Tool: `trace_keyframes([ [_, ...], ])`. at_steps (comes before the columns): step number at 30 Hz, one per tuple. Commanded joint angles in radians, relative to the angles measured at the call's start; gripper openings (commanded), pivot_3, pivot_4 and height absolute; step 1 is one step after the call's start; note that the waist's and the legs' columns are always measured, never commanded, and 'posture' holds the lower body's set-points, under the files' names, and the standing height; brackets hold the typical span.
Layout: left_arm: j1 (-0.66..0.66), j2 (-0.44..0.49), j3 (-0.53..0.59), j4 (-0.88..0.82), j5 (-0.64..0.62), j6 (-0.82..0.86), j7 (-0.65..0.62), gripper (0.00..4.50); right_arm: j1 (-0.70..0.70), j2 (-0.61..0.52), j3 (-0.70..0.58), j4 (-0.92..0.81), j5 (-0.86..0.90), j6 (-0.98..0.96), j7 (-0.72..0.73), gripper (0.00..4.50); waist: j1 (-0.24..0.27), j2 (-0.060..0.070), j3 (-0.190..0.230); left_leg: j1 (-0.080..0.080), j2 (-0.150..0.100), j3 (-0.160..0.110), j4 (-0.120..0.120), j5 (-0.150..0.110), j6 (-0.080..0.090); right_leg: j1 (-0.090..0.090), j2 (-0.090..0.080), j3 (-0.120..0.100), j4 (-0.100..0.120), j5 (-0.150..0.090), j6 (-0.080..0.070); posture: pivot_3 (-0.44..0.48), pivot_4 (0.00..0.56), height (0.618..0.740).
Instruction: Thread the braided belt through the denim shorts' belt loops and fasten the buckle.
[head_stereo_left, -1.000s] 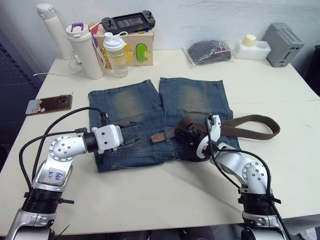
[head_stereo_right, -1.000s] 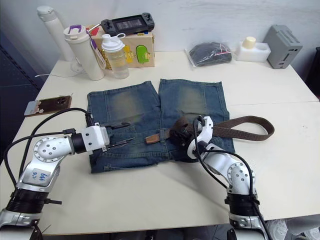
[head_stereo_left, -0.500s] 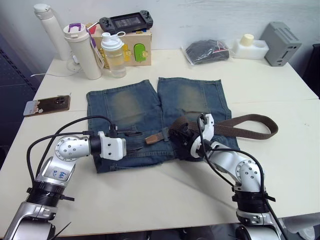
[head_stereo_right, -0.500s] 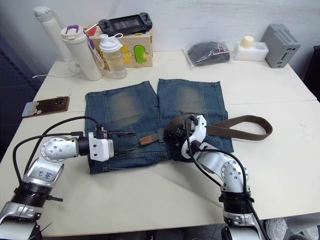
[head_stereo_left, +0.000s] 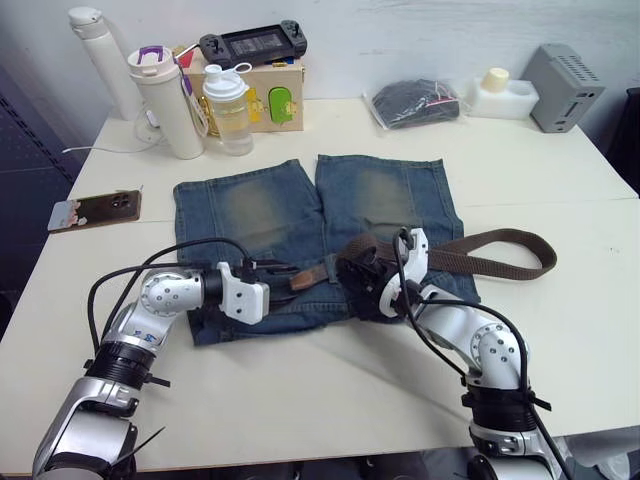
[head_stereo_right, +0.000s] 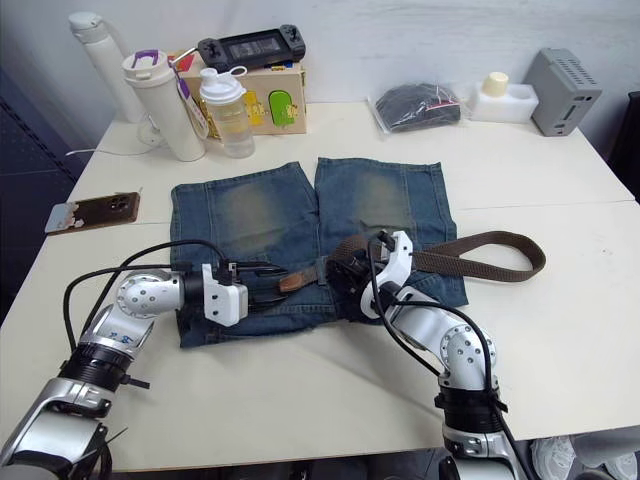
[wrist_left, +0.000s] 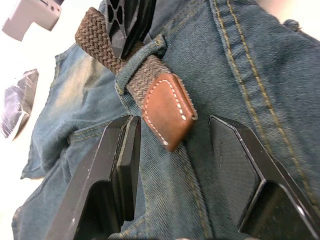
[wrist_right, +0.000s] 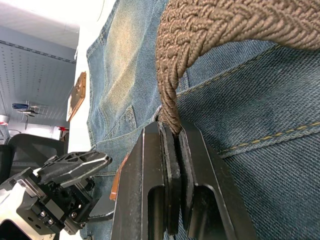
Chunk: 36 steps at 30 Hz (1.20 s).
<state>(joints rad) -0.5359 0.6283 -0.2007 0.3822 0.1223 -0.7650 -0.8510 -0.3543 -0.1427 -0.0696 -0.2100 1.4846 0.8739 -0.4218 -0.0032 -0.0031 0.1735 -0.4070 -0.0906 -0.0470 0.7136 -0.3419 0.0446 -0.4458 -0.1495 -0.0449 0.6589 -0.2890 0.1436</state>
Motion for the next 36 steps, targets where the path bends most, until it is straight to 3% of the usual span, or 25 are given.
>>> trace_keyframes([
  [1, -0.016, -0.003, -0.001, 0.011, -0.001, -0.04, 0.022, 1.68, 0.003, 0.013, -0.001, -0.047, 0.004, -0.007, 0.001, 0.0, 0.0, 0.0, 0.0, 0.0, 0.0, 0.0, 0.0, 0.0, 0.0, 0.0, 0.0, 0.0, 0.0, 0.0, 0.0, 0.0, 0.15, 0.682],
  [5, -0.01, 0.003, -0.007, 0.013, -0.007, -0.071, 0.026, 0.03, 0.005, 0.017, -0.003, -0.049, 0.0, -0.008, 0.0, 0.0, -0.001, 0.0, 0.0, 0.0, 0.0, 0.0, 0.0, 0.0, 0.0, 0.0, 0.0, 0.0, 0.0, 0.0, 0.0, 0.0, 0.15, 0.682],
  [12, 0.006, 0.031, 0.004, 0.001, -0.001, -0.079, 0.04, 0.03, 0.0, -0.002, -0.019, -0.067, 0.039, 0.001, 0.002, 0.0, -0.001, 0.0, 0.0, 0.0, 0.0, 0.0, 0.0, 0.0, 0.0, 0.0, 0.0, 0.0, 0.0, 0.0, 0.0, 0.0, 0.15, 0.682],
  [15, 0.007, 0.048, 0.02, -0.024, -0.023, -0.057, 0.038, 0.0, 0.006, -0.043, -0.063, -0.106, 0.08, -0.01, 0.013, 1.05, 0.0, 0.0, 0.0, 0.0, 0.0, 0.0, 0.0, 0.0, 0.0, 0.0, 0.0, 0.0, 0.0, 0.0, 0.0, 0.0, 0.15, 0.682],
  [17, 0.013, 0.067, 0.027, -0.045, -0.039, -0.036, 0.027, 0.0, 0.002, -0.102, -0.094, -0.15, 0.13, -0.001, 0.042, 1.99, 0.0, 0.0, 0.0, 0.0, 0.0, 0.0, 0.0, 0.0, 0.0, 0.0, 0.0, 0.0, 0.0, 0.0, 0.0, 0.0, 0.15, 0.682],
  [21, 0.041, 0.099, 0.033, -0.109, -0.071, 0.003, 0.011, 0.0, -0.008, -0.342, -0.098, -0.277, 0.082, 0.092, 0.208, 3.79, 0.002, 0.001, 0.0, 0.0, 0.0, 0.0, 0.001, -0.001, 0.002, 0.0, -0.001, 0.0, 0.0, 0.0, 0.0, 0.0, 0.15, 0.682],
  [23, 0.05, 0.106, 0.038, -0.135, -0.086, 0.028, 0.01, 0.0, 0.002, -0.479, -0.061, -0.361, -0.025, 0.126, 0.344, 4.44, 0.002, 0.001, 0.001, 0.0, 0.0, 0.0, 0.001, -0.001, 0.002, 0.001, -0.001, 0.0, -0.002, 0.0, 0.0, 0.0, 0.15, 0.682],
  [25, 0.053, 0.111, 0.041, -0.15, -0.088, 0.04, 0.011, 0.0, 0.019, -0.627, 0.029, -0.465, -0.215, 0.1, 0.526, 4.44, 0.004, 0.001, 0.0, -0.001, 0.001, 0.0, 0.001, -0.001, 0.002, 0.001, 0.0, -0.001, -0.003, 0.0, 0.0, 0.0, 0.15, 0.682],
  [28, 0.06, 0.112, 0.046, -0.168, -0.09, 0.057, 0.013, 0.0, 0.043, -0.835, 0.255, -0.543, -0.659, -0.105, 0.752, 4.44, 0.003, 0.0, 0.0, -0.002, 0.001, 0.001, 0.001, -0.001, 0.003, 0.001, 0.0, -0.002, -0.006, 0.0, 0.0, 0.0, 0.15, 0.682],
  [32, 0.077, 0.114, 0.053, -0.193, -0.087, 0.069, 0.015, 0.0, 0.042, -0.95, 0.539, -0.436, -1.24, -0.448, 0.874, 4.44, 0.002, 0.0, 0.0, -0.002, 0.0, 0.004, 0.001, -0.002, 0.003, 0.001, -0.001, -0.002, -0.008, 0.0, 0.001, 0.0, 0.15, 0.682],
  [36, 0.087, 0.116, 0.063, -0.209, -0.081, 0.082, 0.022, 0.0, 0.049, -0.934, 0.643, -0.263, -1.555, -0.577, 0.879, 4.44, 0.003, 0.0, 0.001, -0.002, 0.0, 0.004, 0.001, -0.002, 0.003, 0.001, -0.002, -0.002, -0.012, 0.0, 0.001, 0.0, 0.15, 0.682],
])
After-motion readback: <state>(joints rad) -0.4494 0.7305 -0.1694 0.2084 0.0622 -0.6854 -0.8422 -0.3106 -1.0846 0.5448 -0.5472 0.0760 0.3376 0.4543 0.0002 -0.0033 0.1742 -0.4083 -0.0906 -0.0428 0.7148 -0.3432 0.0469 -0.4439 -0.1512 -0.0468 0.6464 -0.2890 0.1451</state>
